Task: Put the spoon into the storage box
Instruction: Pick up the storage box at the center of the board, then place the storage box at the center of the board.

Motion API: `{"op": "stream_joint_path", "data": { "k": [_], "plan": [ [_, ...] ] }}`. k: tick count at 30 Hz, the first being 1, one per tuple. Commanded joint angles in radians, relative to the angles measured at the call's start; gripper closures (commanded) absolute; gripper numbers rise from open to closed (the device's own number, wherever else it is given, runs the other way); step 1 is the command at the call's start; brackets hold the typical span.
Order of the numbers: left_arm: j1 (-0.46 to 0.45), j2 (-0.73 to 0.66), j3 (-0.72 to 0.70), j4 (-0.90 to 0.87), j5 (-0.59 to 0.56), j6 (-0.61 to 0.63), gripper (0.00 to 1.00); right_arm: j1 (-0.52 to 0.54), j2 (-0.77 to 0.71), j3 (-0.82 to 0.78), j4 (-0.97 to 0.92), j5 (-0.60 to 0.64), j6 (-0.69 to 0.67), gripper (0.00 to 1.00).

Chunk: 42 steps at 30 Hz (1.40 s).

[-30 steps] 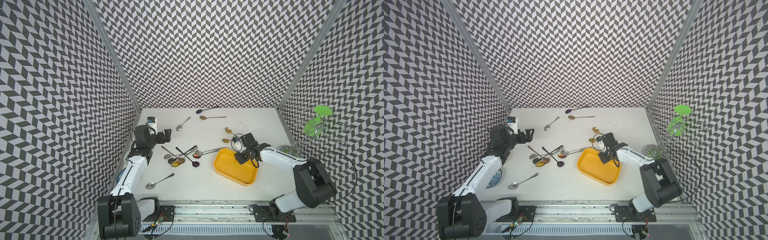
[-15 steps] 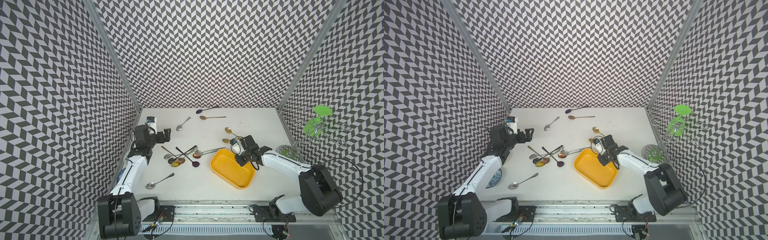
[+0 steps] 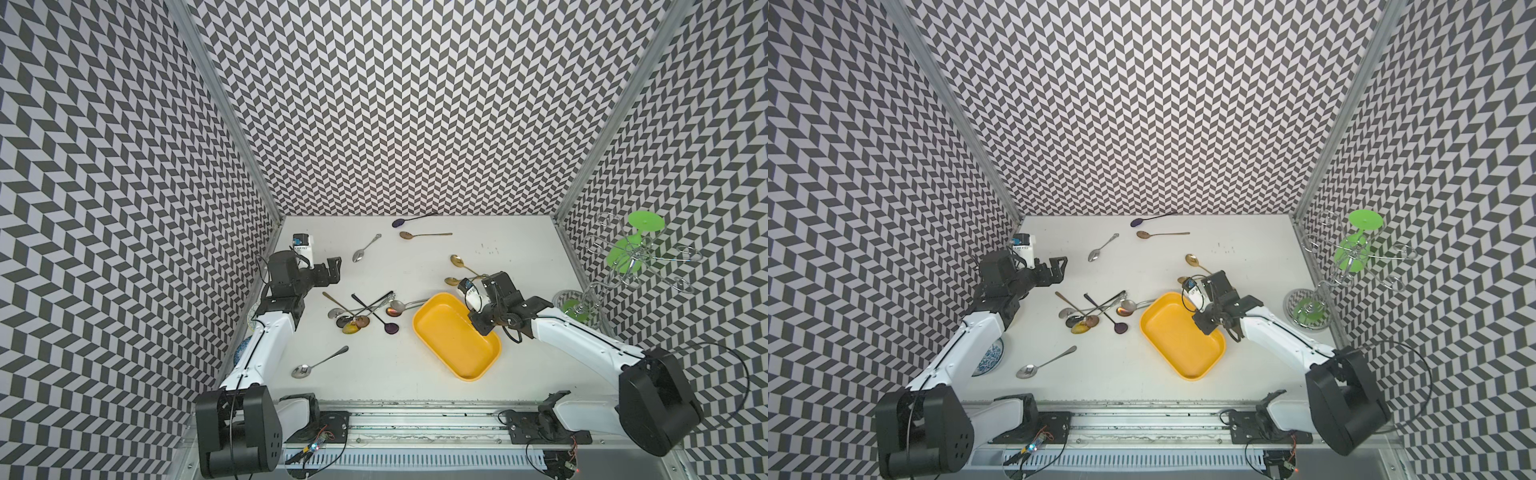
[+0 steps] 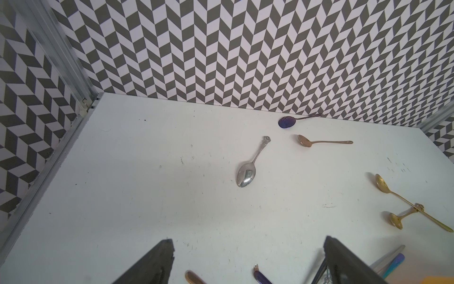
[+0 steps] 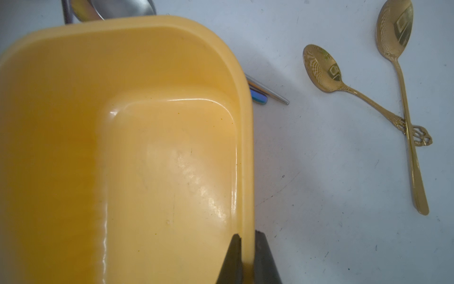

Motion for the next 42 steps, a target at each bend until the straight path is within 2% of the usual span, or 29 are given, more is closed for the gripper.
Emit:
{"op": "stream_joint_path", "data": {
  "k": [1,12,17,23,31,37,42],
  "plan": [
    [0.015,-0.024,-0.009,0.023,0.016,0.006,0.01,0.012,-0.056,0.023,0.02,-0.047,0.015,1.0],
    [0.02,-0.069,-0.004,0.022,-0.004,0.033,0.01,0.013,-0.062,0.261,-0.077,-0.141,0.101,1.0],
    [0.011,-0.072,0.001,0.018,-0.004,0.035,0.01,0.005,0.025,0.401,-0.073,-0.171,0.173,1.0],
    [0.005,-0.072,0.011,0.011,-0.013,0.037,0.01,-0.003,0.198,0.605,-0.058,-0.184,0.282,1.0],
    [0.003,-0.081,0.013,0.008,-0.013,0.036,0.01,-0.012,0.457,0.842,0.017,-0.035,0.389,1.0],
    [0.001,-0.086,0.014,0.004,-0.018,0.037,0.01,-0.012,0.602,0.853,0.186,0.019,0.528,1.0],
    [-0.009,-0.087,0.017,-0.002,-0.026,0.042,0.01,-0.012,0.705,0.84,0.282,0.079,0.578,1.0]
  ]
}}
